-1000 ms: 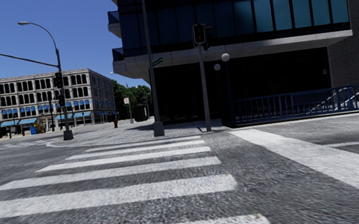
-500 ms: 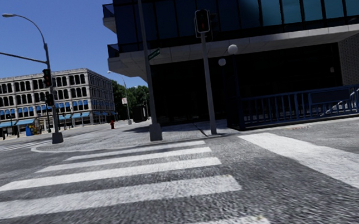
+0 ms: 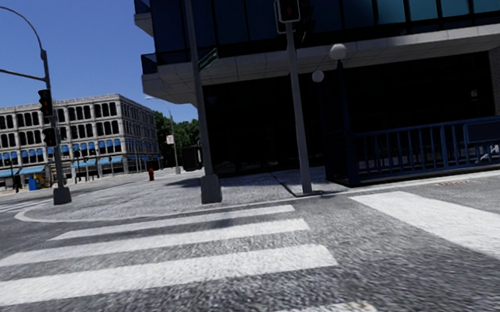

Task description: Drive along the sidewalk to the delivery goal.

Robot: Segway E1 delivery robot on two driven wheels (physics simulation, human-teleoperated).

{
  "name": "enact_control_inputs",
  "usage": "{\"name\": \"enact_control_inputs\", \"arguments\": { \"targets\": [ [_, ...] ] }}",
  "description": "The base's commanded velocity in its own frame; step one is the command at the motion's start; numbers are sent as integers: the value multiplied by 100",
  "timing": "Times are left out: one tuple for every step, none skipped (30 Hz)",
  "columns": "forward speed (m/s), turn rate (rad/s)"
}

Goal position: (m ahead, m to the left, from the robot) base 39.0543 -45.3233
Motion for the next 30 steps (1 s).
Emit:
{"name": "enact_control_inputs", "arguments": {
  "targets": [
    [200, 0],
    [200, 0],
    [200, 0],
    [200, 0],
    [200, 0],
    [200, 0],
    [200, 0],
    [200, 0],
    [200, 0],
    [200, 0],
    [200, 0],
    [200, 0],
    [200, 0],
    [200, 0],
    [200, 0],
    [200, 0],
    [200, 0],
    [200, 0],
    [200, 0],
    [200, 0],
    [200, 0],
    [200, 0],
    [200, 0],
    [200, 0],
    [200, 0],
    [200, 0],
    [200, 0],
    [200, 0],
    [200, 0],
    [200, 0]
  ]
}}
